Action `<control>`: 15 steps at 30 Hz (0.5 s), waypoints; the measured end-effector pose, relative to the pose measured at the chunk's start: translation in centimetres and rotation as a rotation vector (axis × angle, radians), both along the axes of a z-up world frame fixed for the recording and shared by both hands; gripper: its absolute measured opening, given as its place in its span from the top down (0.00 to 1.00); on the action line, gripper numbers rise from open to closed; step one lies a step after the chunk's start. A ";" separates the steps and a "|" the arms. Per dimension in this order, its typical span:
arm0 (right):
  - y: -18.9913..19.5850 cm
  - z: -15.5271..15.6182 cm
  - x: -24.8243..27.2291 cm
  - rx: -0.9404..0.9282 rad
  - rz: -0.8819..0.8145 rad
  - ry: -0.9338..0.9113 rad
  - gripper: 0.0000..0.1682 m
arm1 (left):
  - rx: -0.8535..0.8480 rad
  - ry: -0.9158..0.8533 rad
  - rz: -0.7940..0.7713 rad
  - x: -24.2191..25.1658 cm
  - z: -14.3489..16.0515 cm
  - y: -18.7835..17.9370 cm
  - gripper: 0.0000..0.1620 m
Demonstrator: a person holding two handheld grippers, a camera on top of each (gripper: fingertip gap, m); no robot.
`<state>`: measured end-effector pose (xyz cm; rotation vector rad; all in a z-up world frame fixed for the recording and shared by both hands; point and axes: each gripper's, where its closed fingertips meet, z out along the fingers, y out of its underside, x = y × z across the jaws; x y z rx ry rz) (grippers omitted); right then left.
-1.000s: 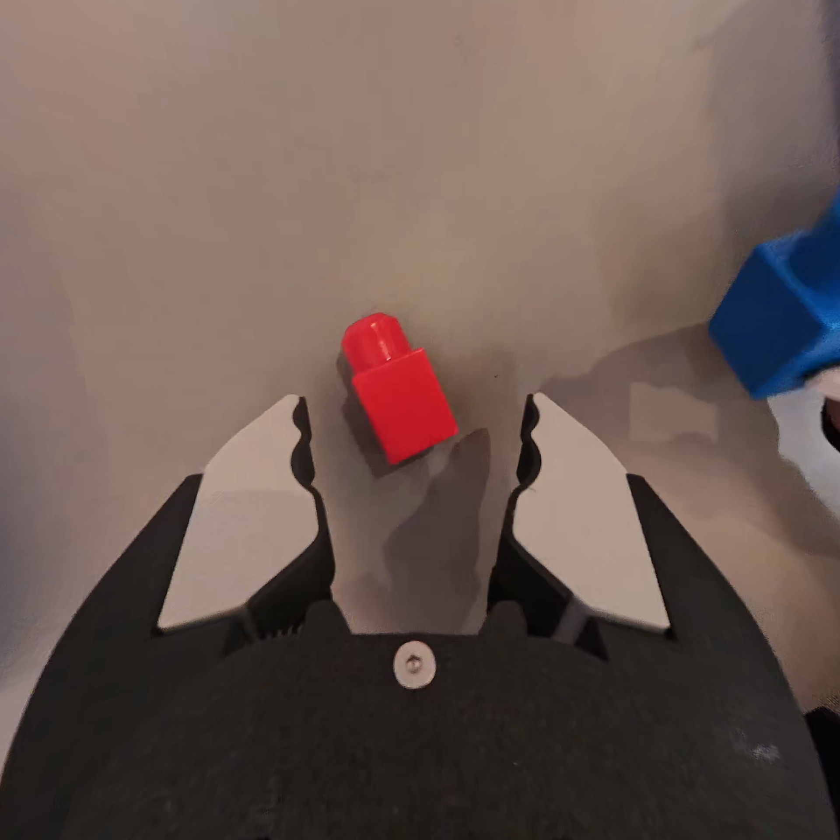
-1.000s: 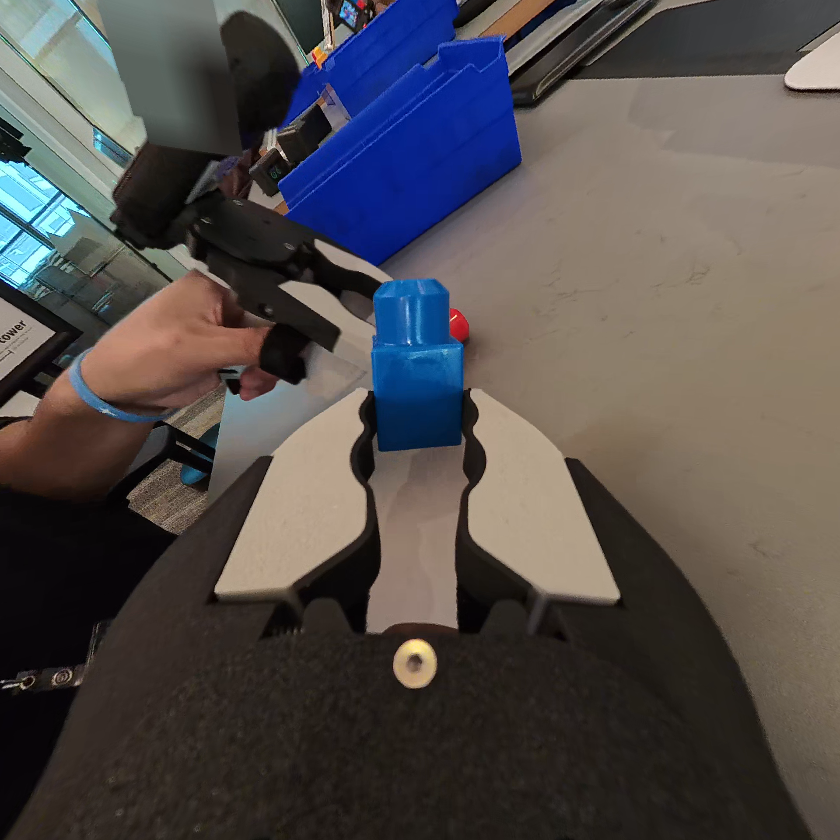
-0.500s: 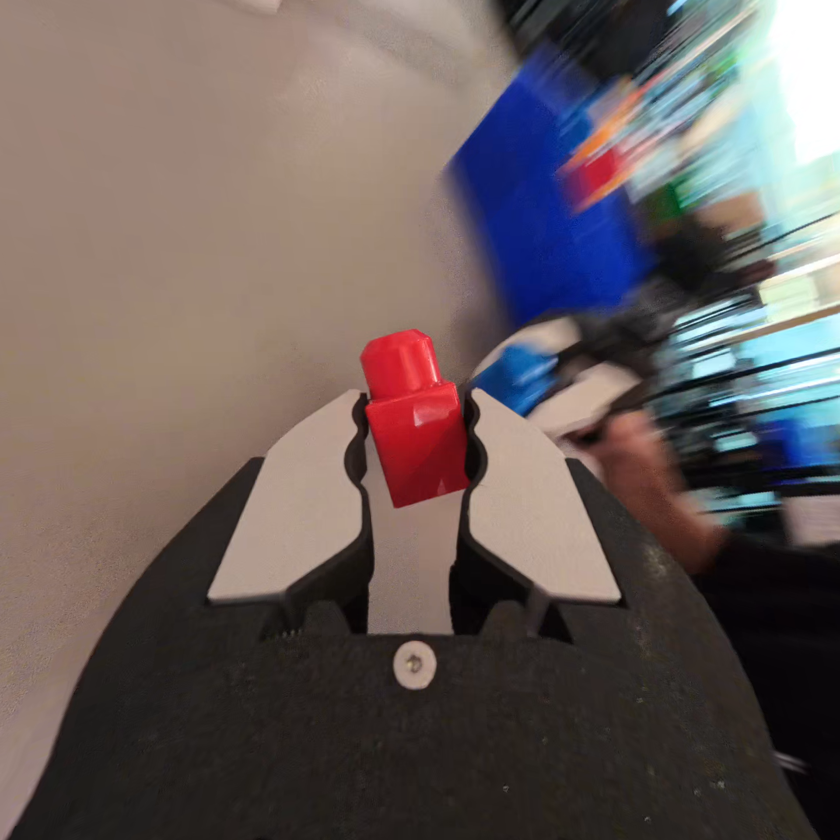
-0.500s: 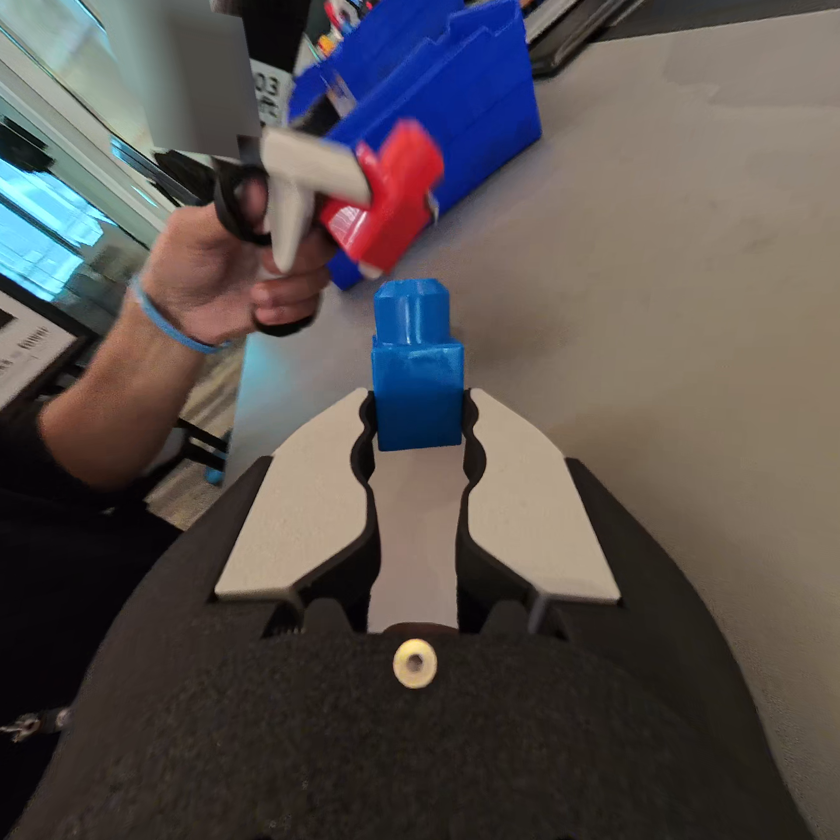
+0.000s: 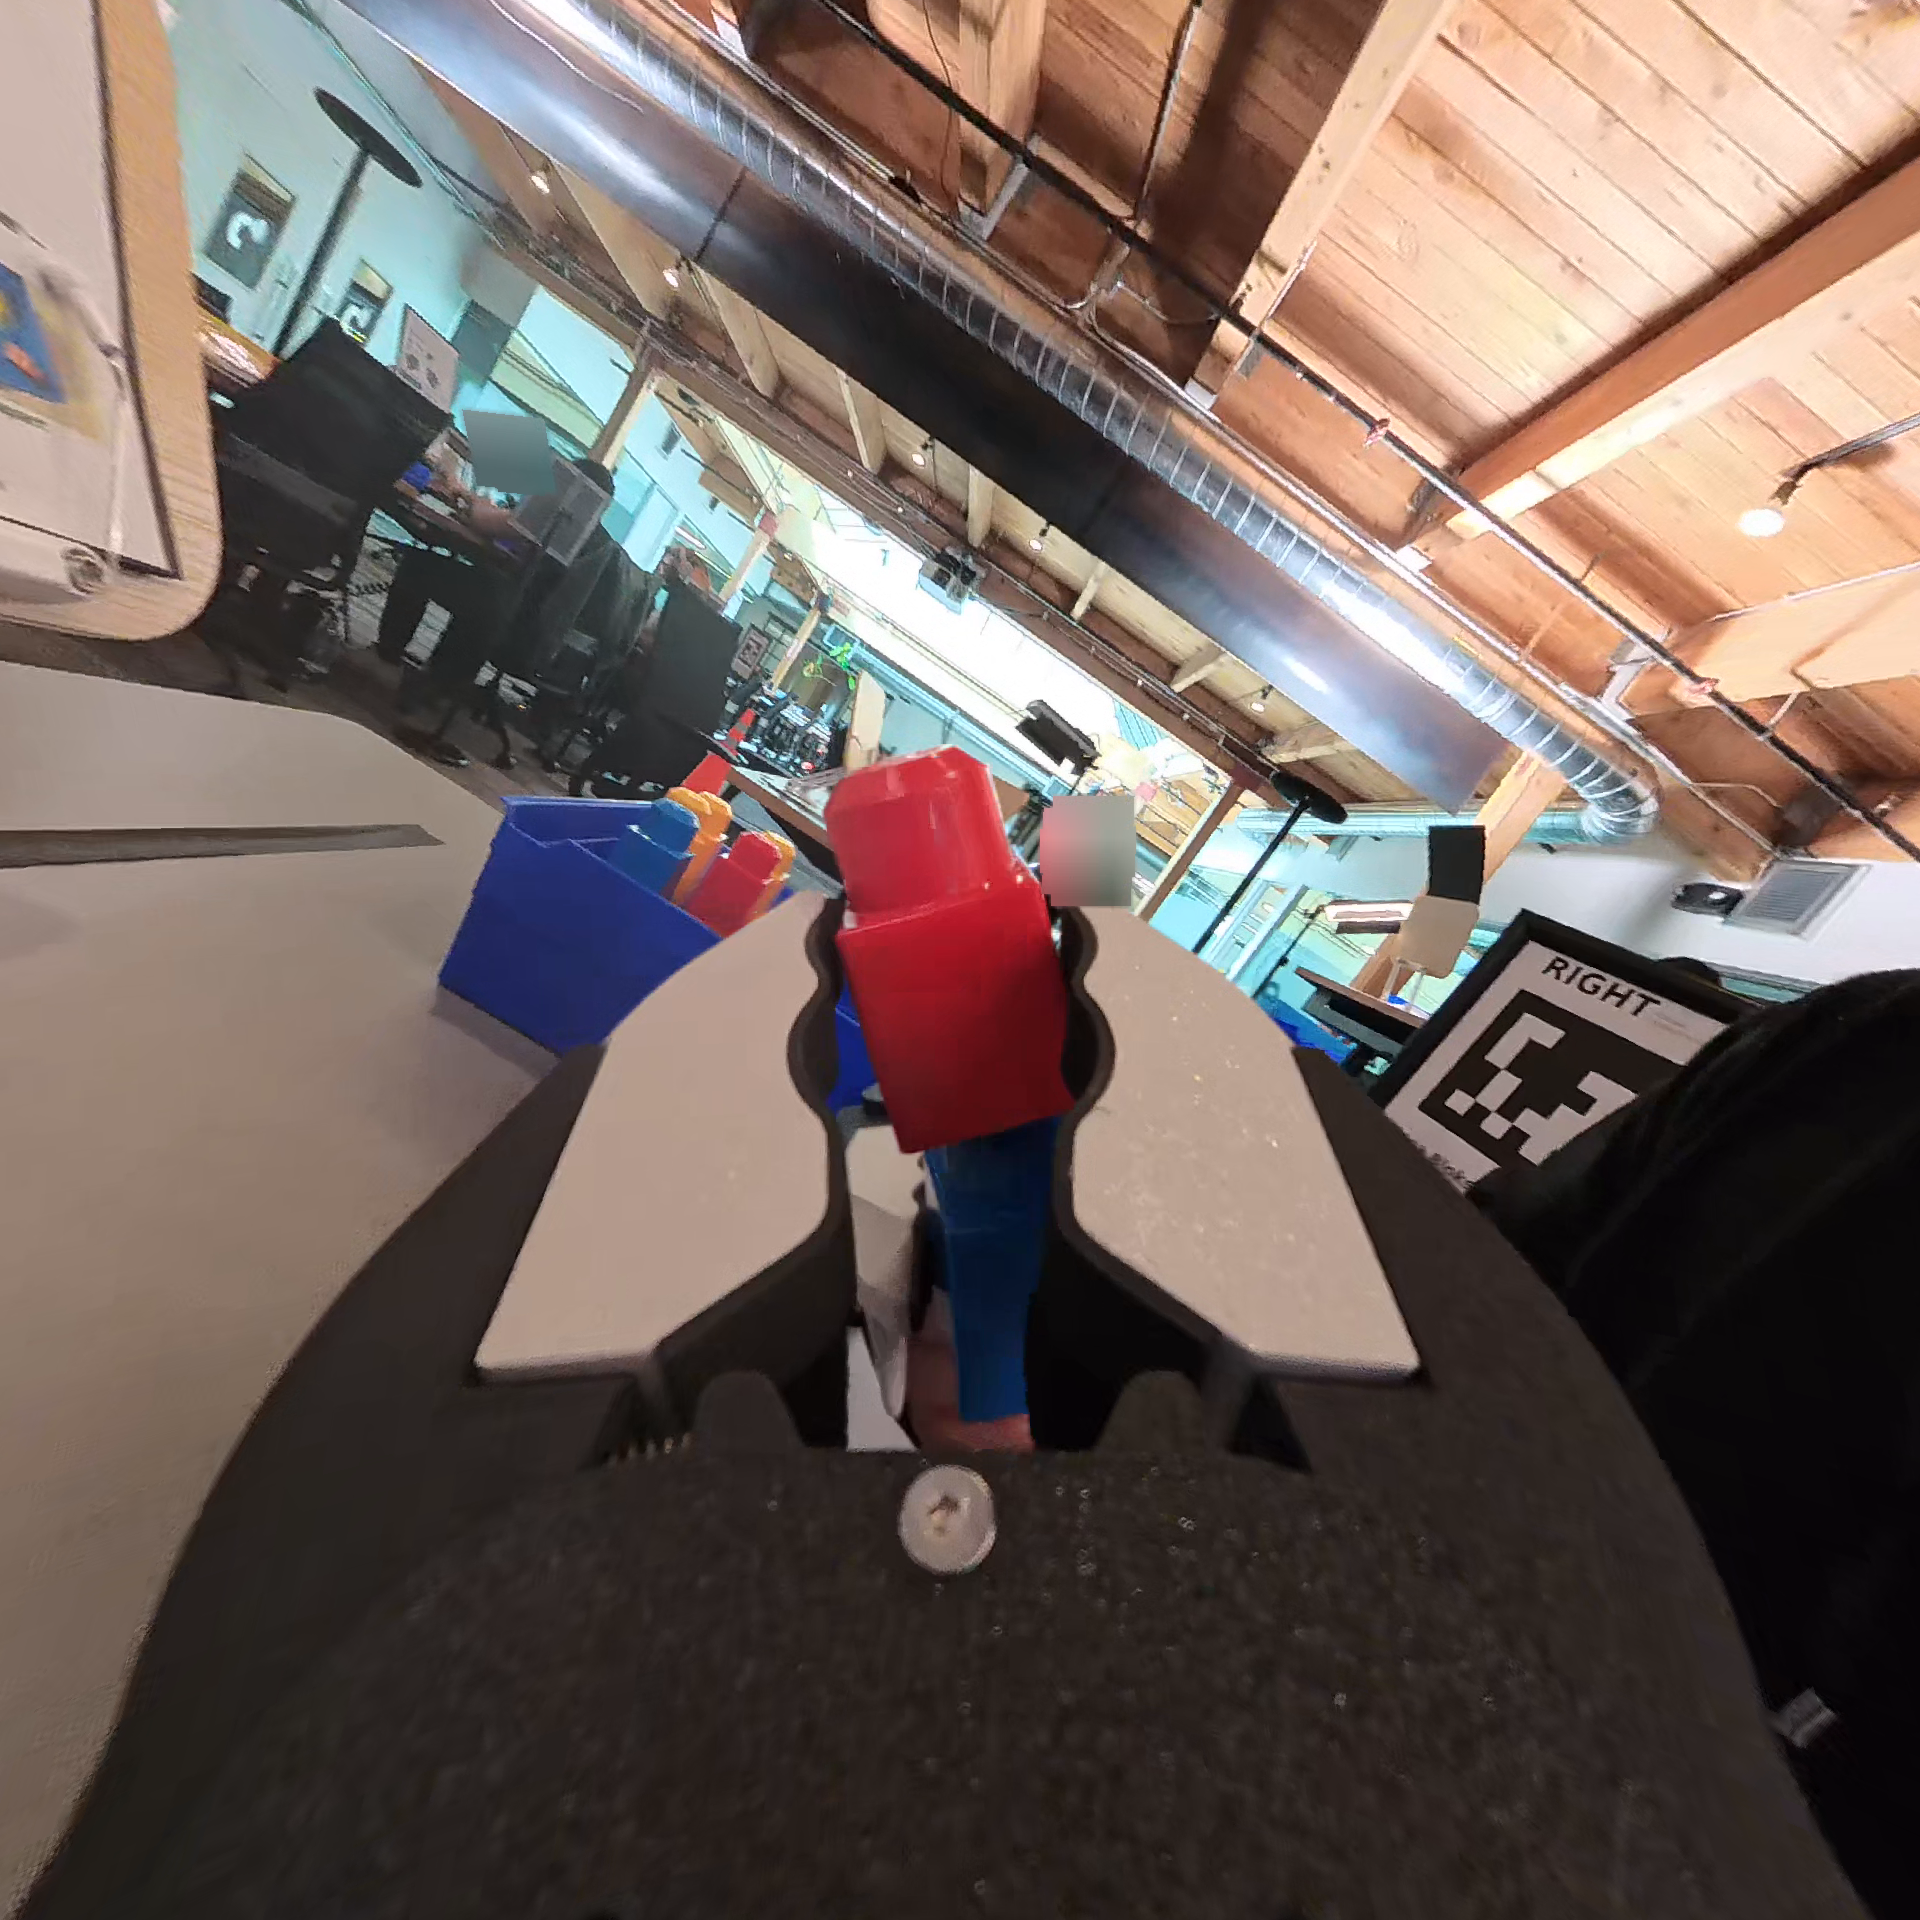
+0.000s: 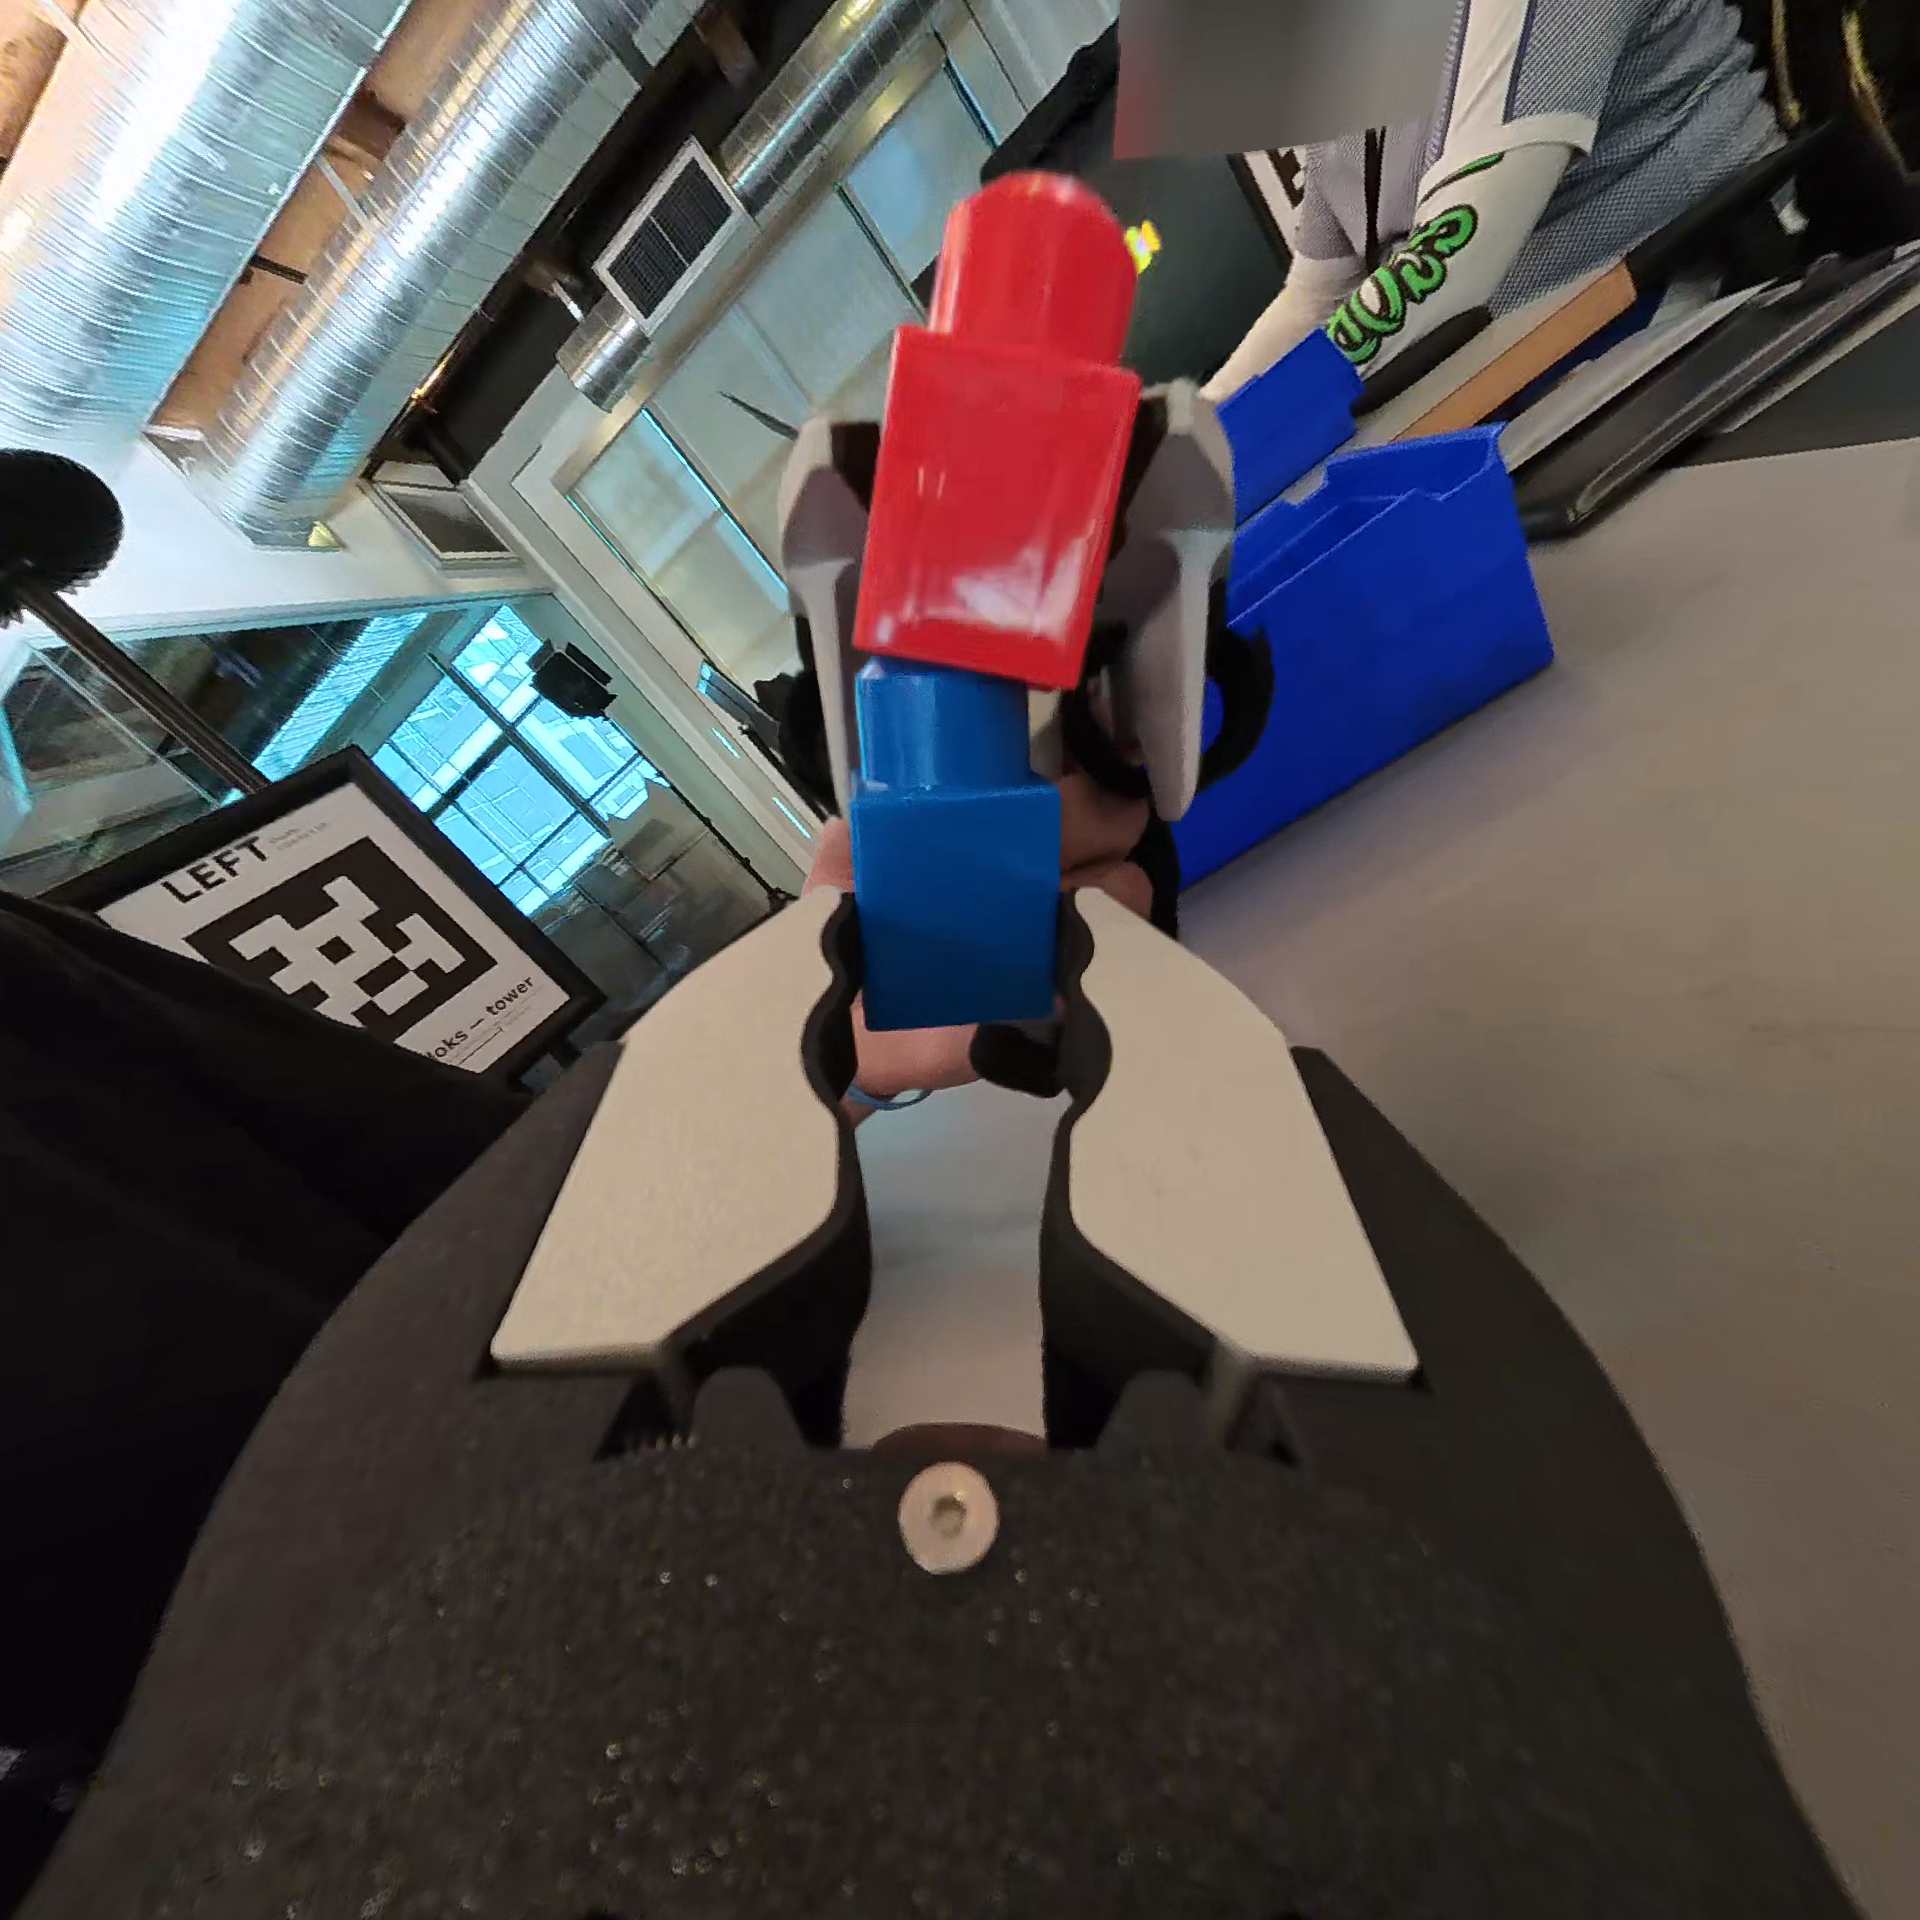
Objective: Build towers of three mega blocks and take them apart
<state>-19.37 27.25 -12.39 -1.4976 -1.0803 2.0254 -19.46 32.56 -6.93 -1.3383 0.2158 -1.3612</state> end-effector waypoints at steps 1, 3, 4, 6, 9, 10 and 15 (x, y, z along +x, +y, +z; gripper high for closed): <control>0.3 0.1 0.1 0.000 -0.012 0.003 0.79 | -0.002 -0.003 -0.013 0.1 0.0 -0.1 0.76; 0.6 0.2 0.4 -0.027 -0.018 0.018 0.79 | -0.019 0.044 -0.052 0.9 -0.6 -0.5 0.76; 0.5 0.0 0.4 -0.027 -0.013 0.016 0.79 | -0.022 0.059 -0.046 1.0 -0.8 -0.6 0.76; 0.3 -0.5 0.5 -0.010 -0.013 0.000 0.79 | -0.057 0.104 -0.083 1.2 -1.3 -0.8 0.76; 0.4 -1.2 0.8 0.015 -0.030 -0.025 0.79 | -0.127 0.200 -0.136 1.5 -2.3 -1.0 0.76; 0.4 -1.4 0.9 0.027 -0.038 -0.035 0.79 | -0.145 0.248 -0.144 1.6 -2.7 -1.1 0.77; 0.5 -2.5 1.3 0.099 -0.053 -0.097 0.79 | -0.204 0.424 -0.164 2.4 -4.0 -1.3 0.77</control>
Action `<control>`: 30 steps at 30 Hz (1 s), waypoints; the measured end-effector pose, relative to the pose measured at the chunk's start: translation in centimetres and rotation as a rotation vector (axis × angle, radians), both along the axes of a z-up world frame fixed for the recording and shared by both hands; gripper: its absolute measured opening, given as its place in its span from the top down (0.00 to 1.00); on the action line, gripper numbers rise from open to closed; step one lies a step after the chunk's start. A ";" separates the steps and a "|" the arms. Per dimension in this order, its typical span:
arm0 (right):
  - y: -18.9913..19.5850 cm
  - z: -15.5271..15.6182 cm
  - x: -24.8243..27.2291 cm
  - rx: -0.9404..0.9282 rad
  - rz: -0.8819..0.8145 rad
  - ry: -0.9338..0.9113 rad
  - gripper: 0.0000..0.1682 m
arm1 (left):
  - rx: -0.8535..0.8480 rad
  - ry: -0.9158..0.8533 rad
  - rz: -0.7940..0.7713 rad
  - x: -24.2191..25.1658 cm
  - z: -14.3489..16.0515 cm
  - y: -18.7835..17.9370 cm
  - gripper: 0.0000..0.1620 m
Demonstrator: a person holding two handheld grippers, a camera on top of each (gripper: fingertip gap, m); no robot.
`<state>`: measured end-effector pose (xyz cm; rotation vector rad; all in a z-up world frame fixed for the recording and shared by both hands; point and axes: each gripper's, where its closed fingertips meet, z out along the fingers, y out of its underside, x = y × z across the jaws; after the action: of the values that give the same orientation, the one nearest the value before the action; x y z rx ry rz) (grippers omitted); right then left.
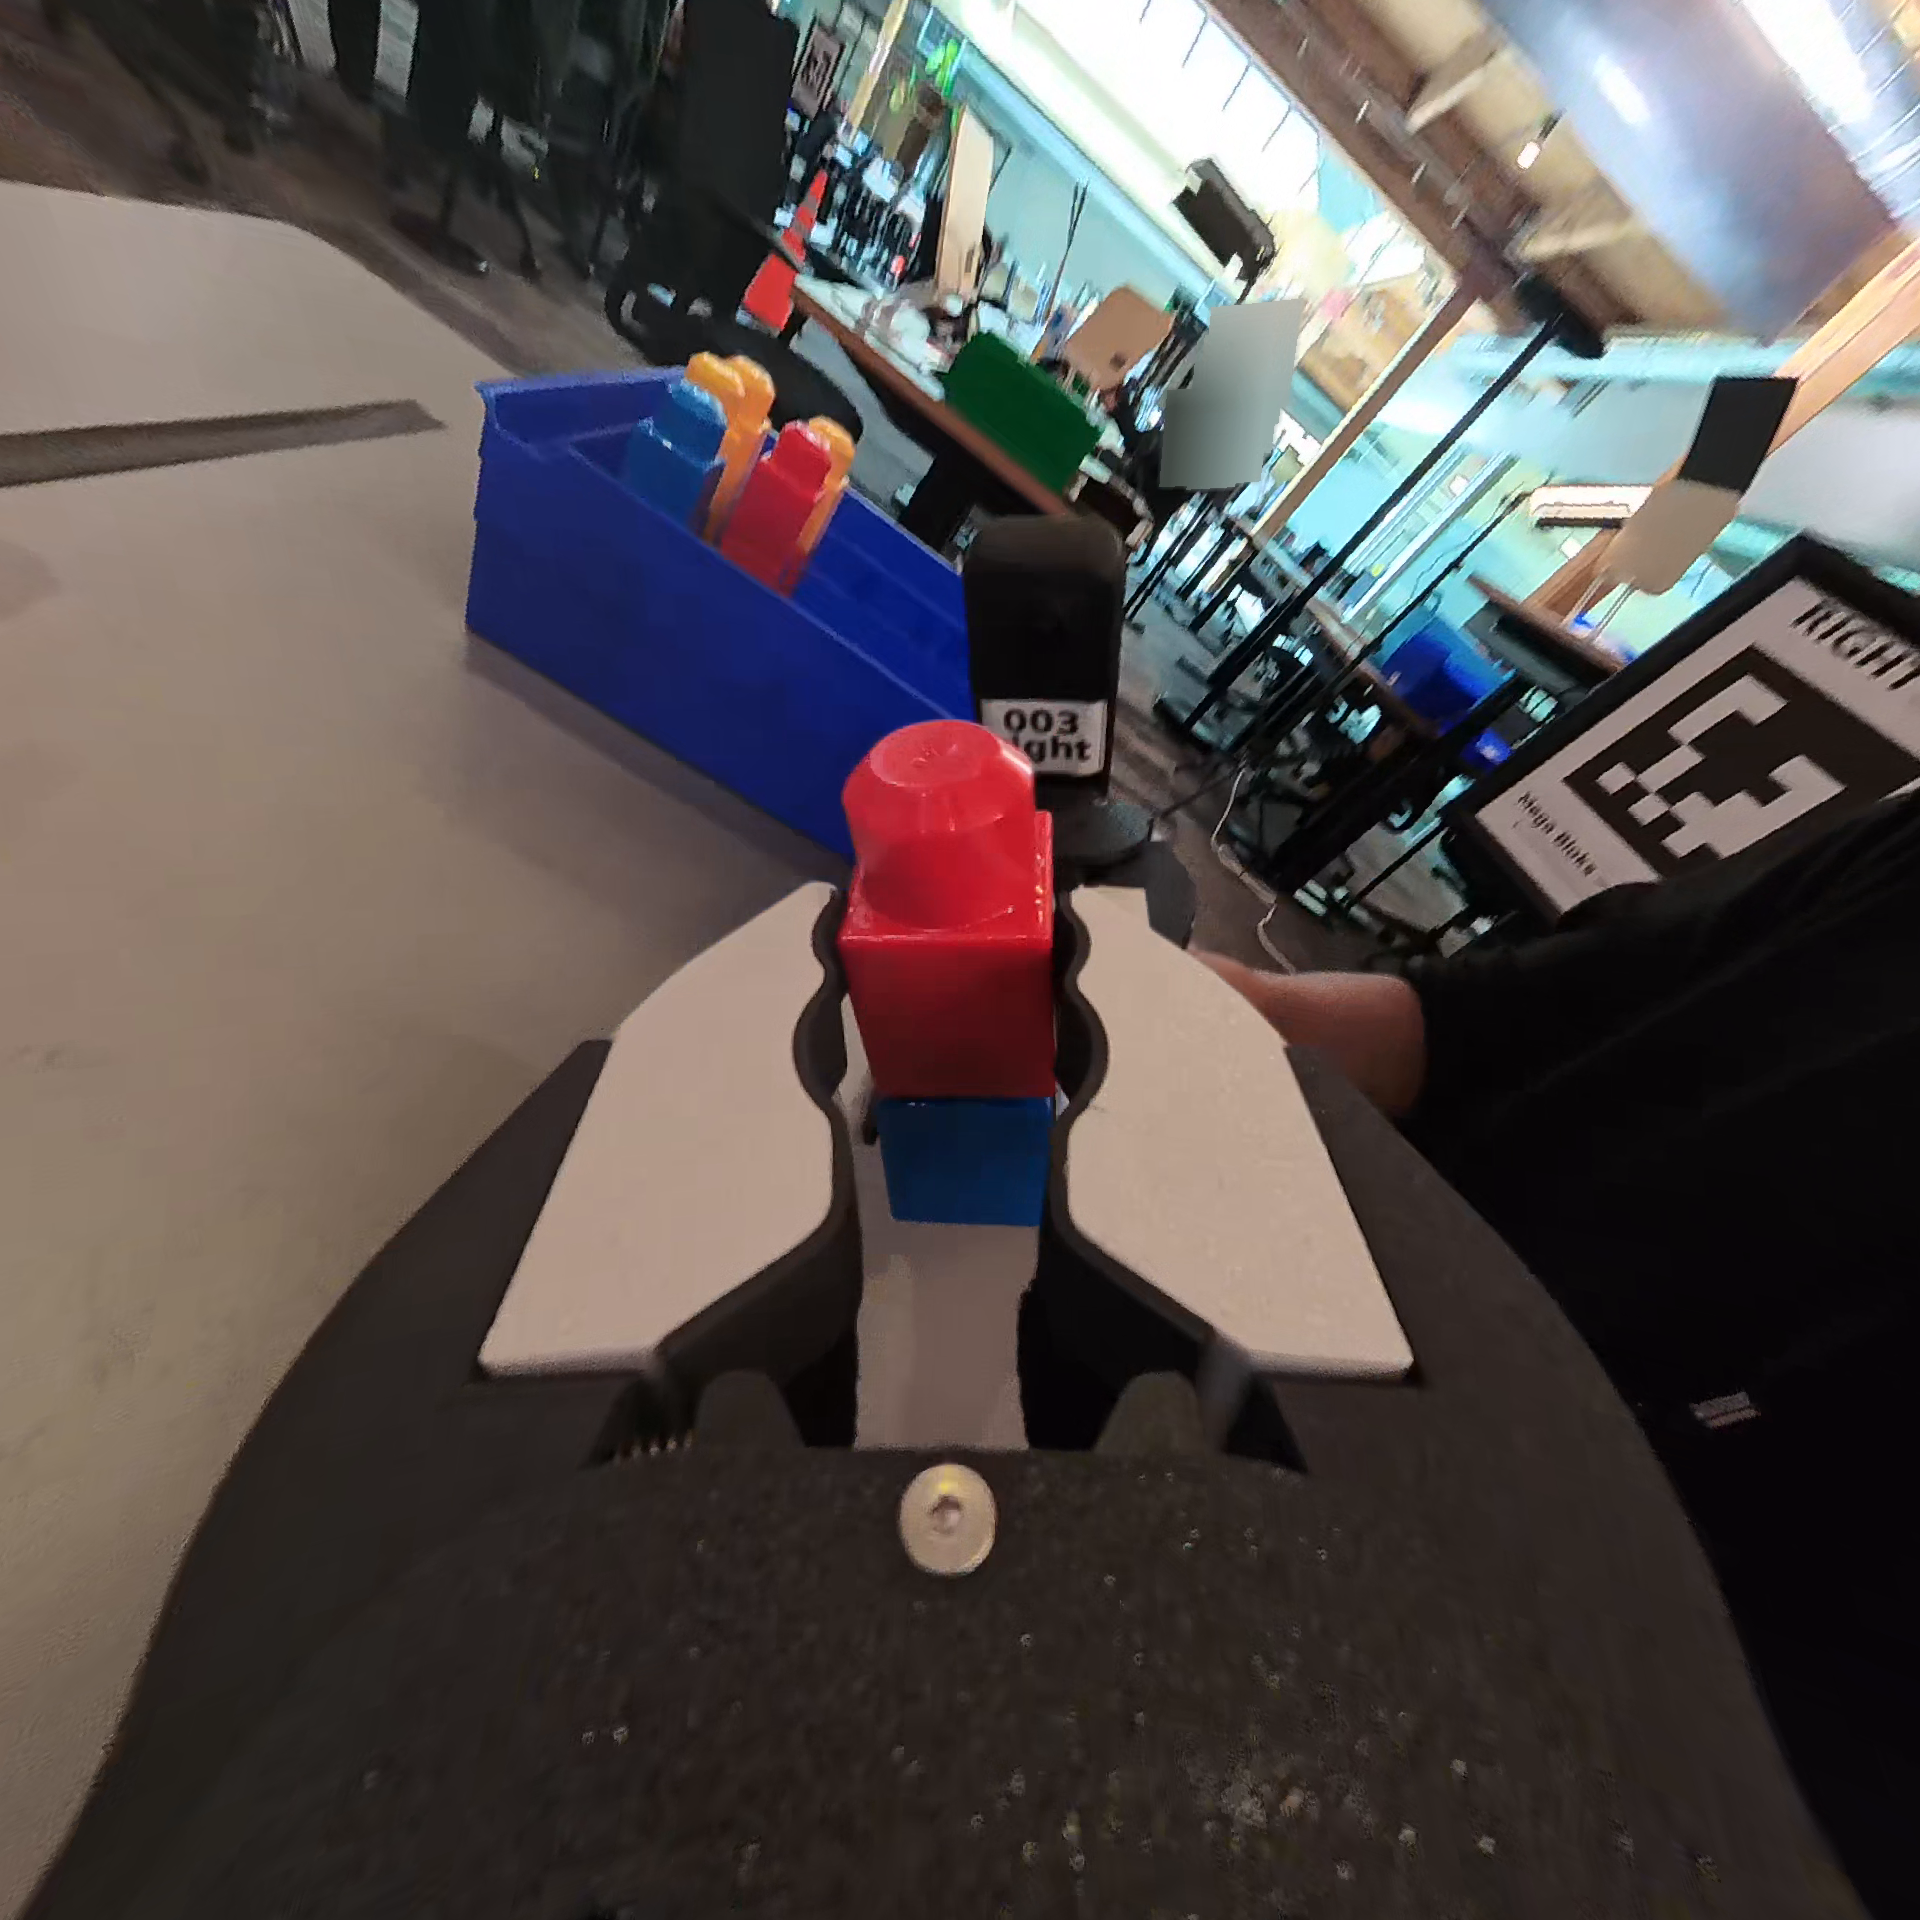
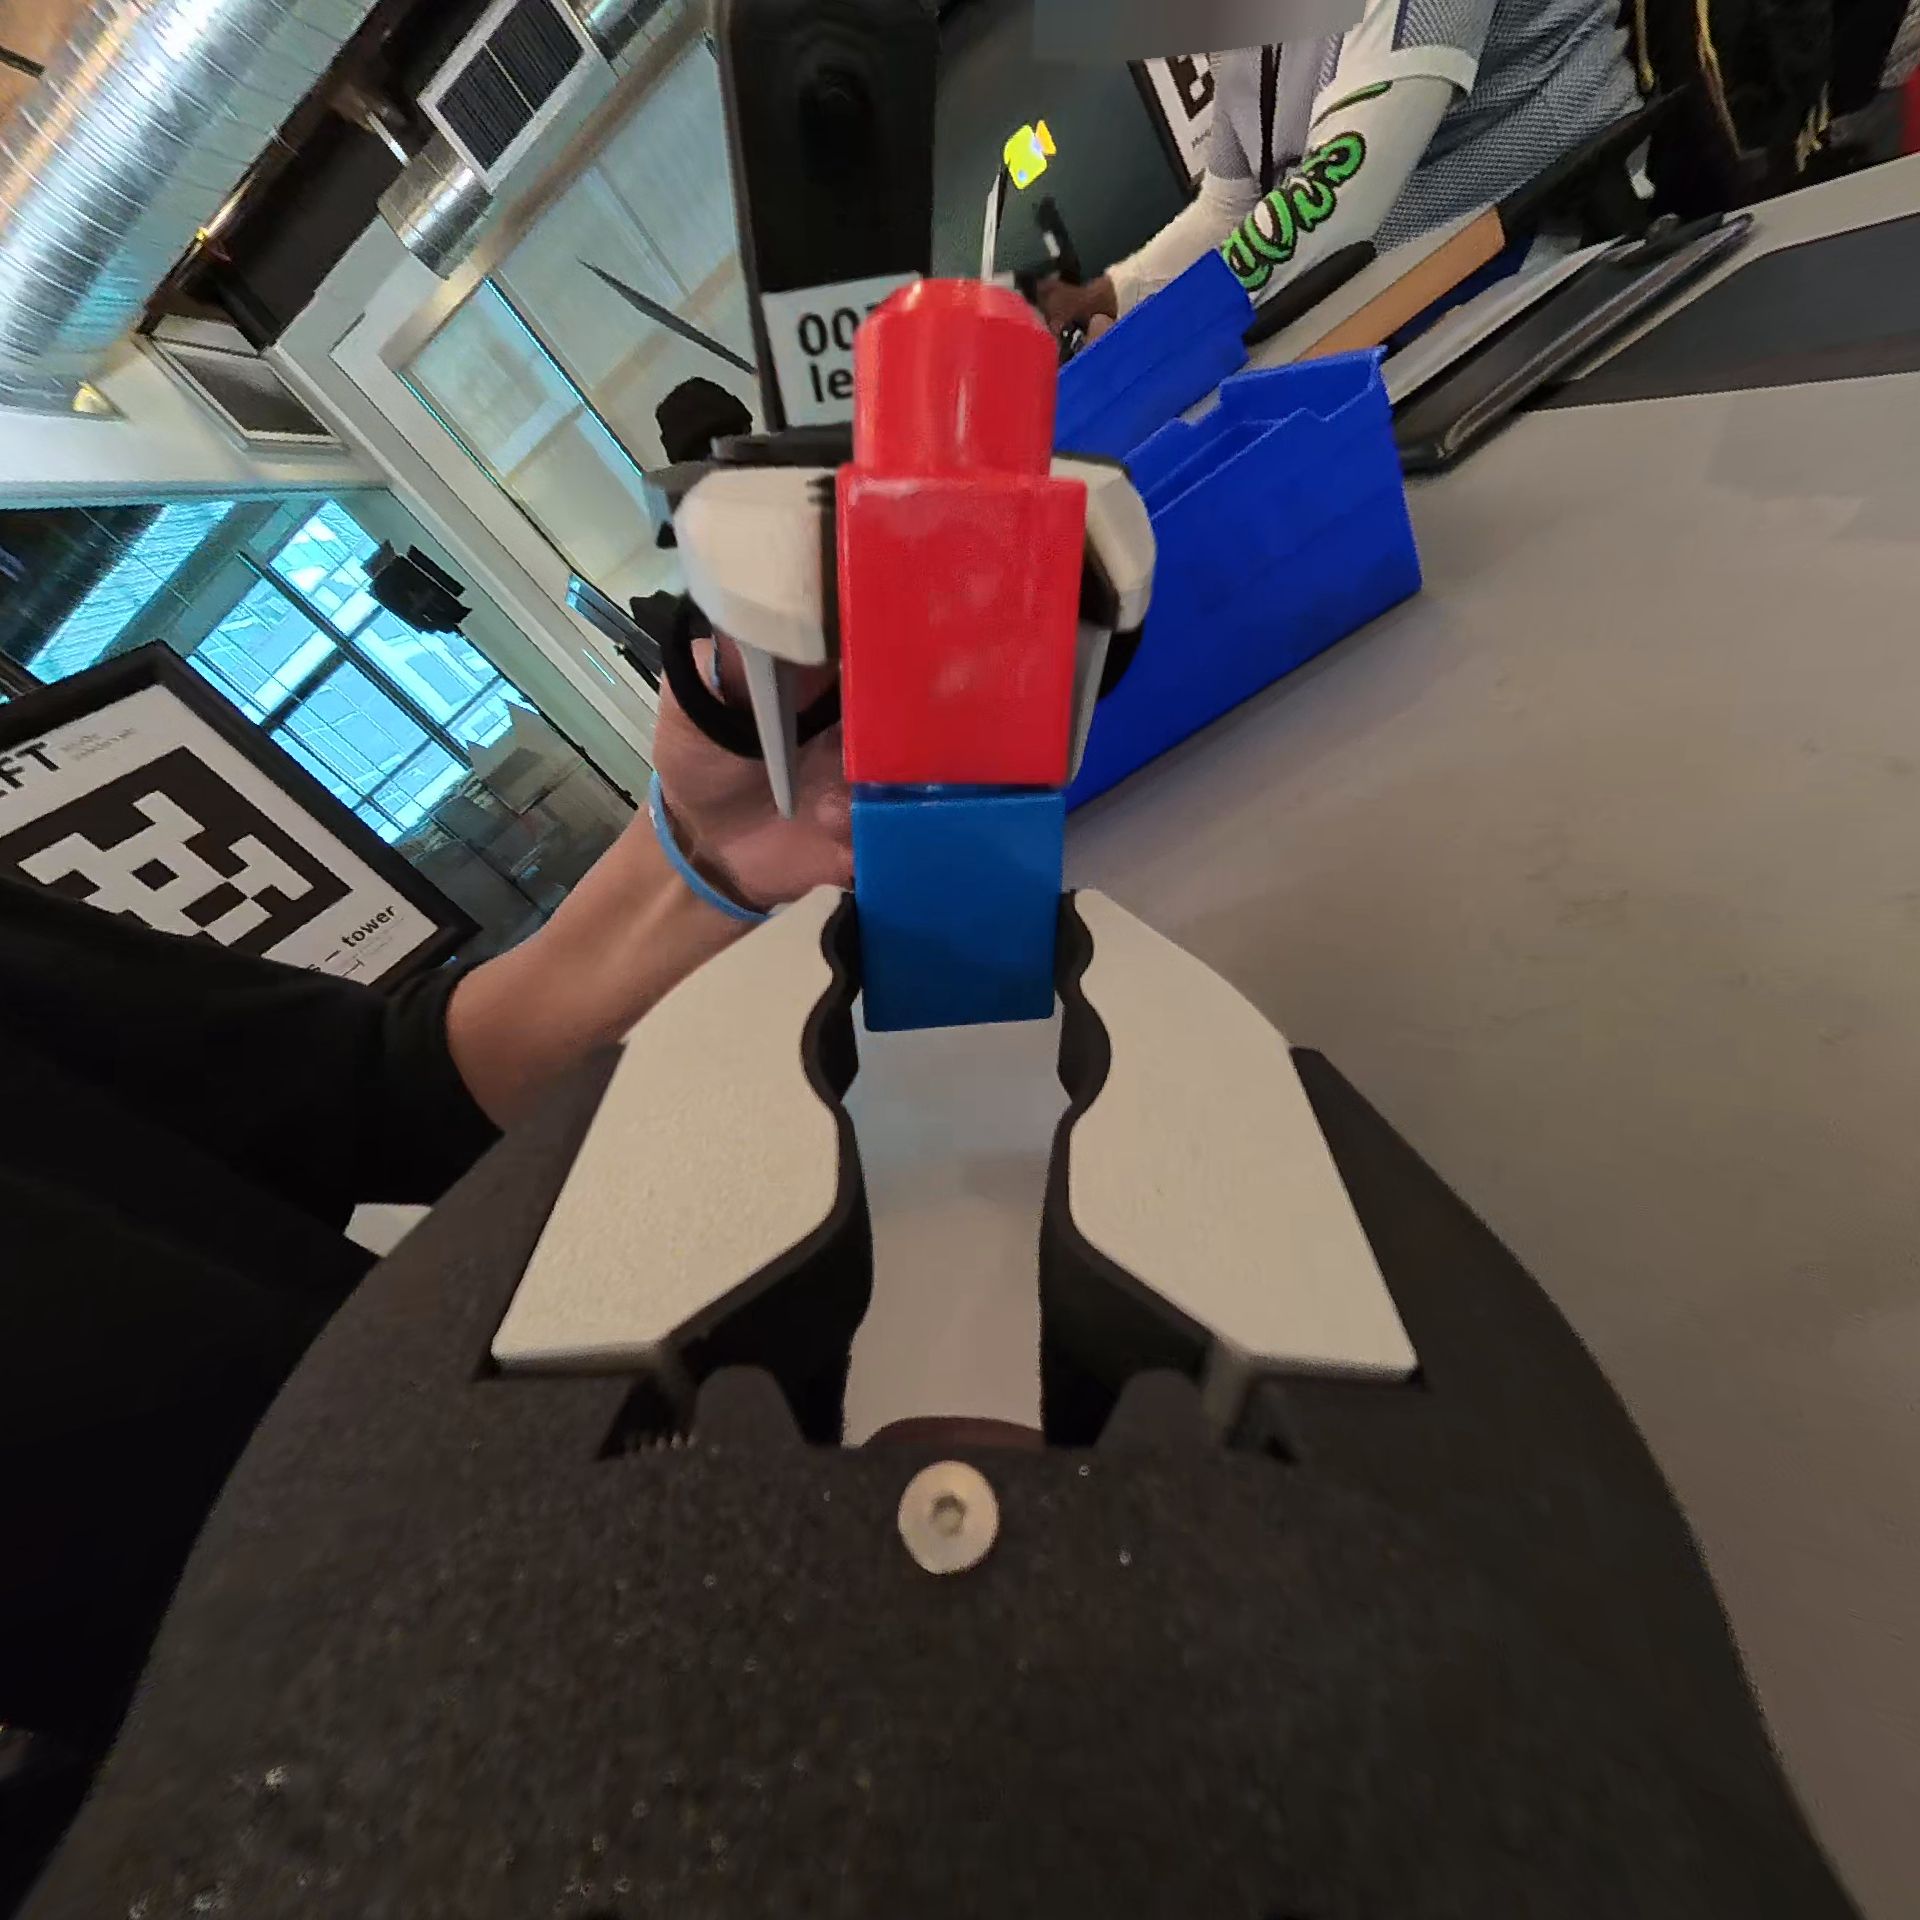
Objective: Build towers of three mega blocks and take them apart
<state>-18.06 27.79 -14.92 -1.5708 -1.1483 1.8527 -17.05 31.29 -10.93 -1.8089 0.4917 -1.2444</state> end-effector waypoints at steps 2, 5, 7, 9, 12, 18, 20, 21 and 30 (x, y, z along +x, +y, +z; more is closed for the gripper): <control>0.1 -0.2 0.2 0.000 0.005 -0.012 0.79 | -0.004 0.056 -0.009 0.2 -0.5 -0.1 0.77; -0.1 -0.4 0.4 0.000 0.016 -0.014 0.79 | -0.010 0.096 -0.040 0.5 -0.8 -0.4 0.77; -0.4 -0.5 0.5 -0.019 0.029 -0.009 0.79 | -0.032 0.103 -0.066 0.6 -1.0 -0.6 0.78; -0.3 -0.4 0.6 -0.035 0.032 0.002 0.79 | -0.037 0.105 -0.076 0.7 -1.0 -0.8 0.78; -0.1 -0.4 0.7 -0.030 0.029 -0.003 0.79 | -0.049 0.086 -0.063 0.6 -1.1 -0.6 0.78; 0.3 -1.2 0.7 -0.007 0.001 -0.034 0.79 | -0.090 0.051 -0.002 0.2 -2.0 -0.4 0.78; 0.2 -1.5 0.7 -0.004 0.001 -0.040 0.79 | -0.084 0.060 0.009 0.2 -2.3 -0.6 0.78; 0.1 -1.6 0.6 -0.010 0.005 -0.042 0.79 | -0.090 0.062 0.012 0.1 -2.4 -0.6 0.78; -0.1 -2.3 0.2 0.002 0.003 -0.069 0.79 | -0.093 0.095 0.034 -0.3 -3.1 -0.8 0.78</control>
<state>-17.83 27.65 -17.21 -1.6442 -1.1820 1.8118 -17.33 30.50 -14.04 -1.9538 0.4602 -1.1795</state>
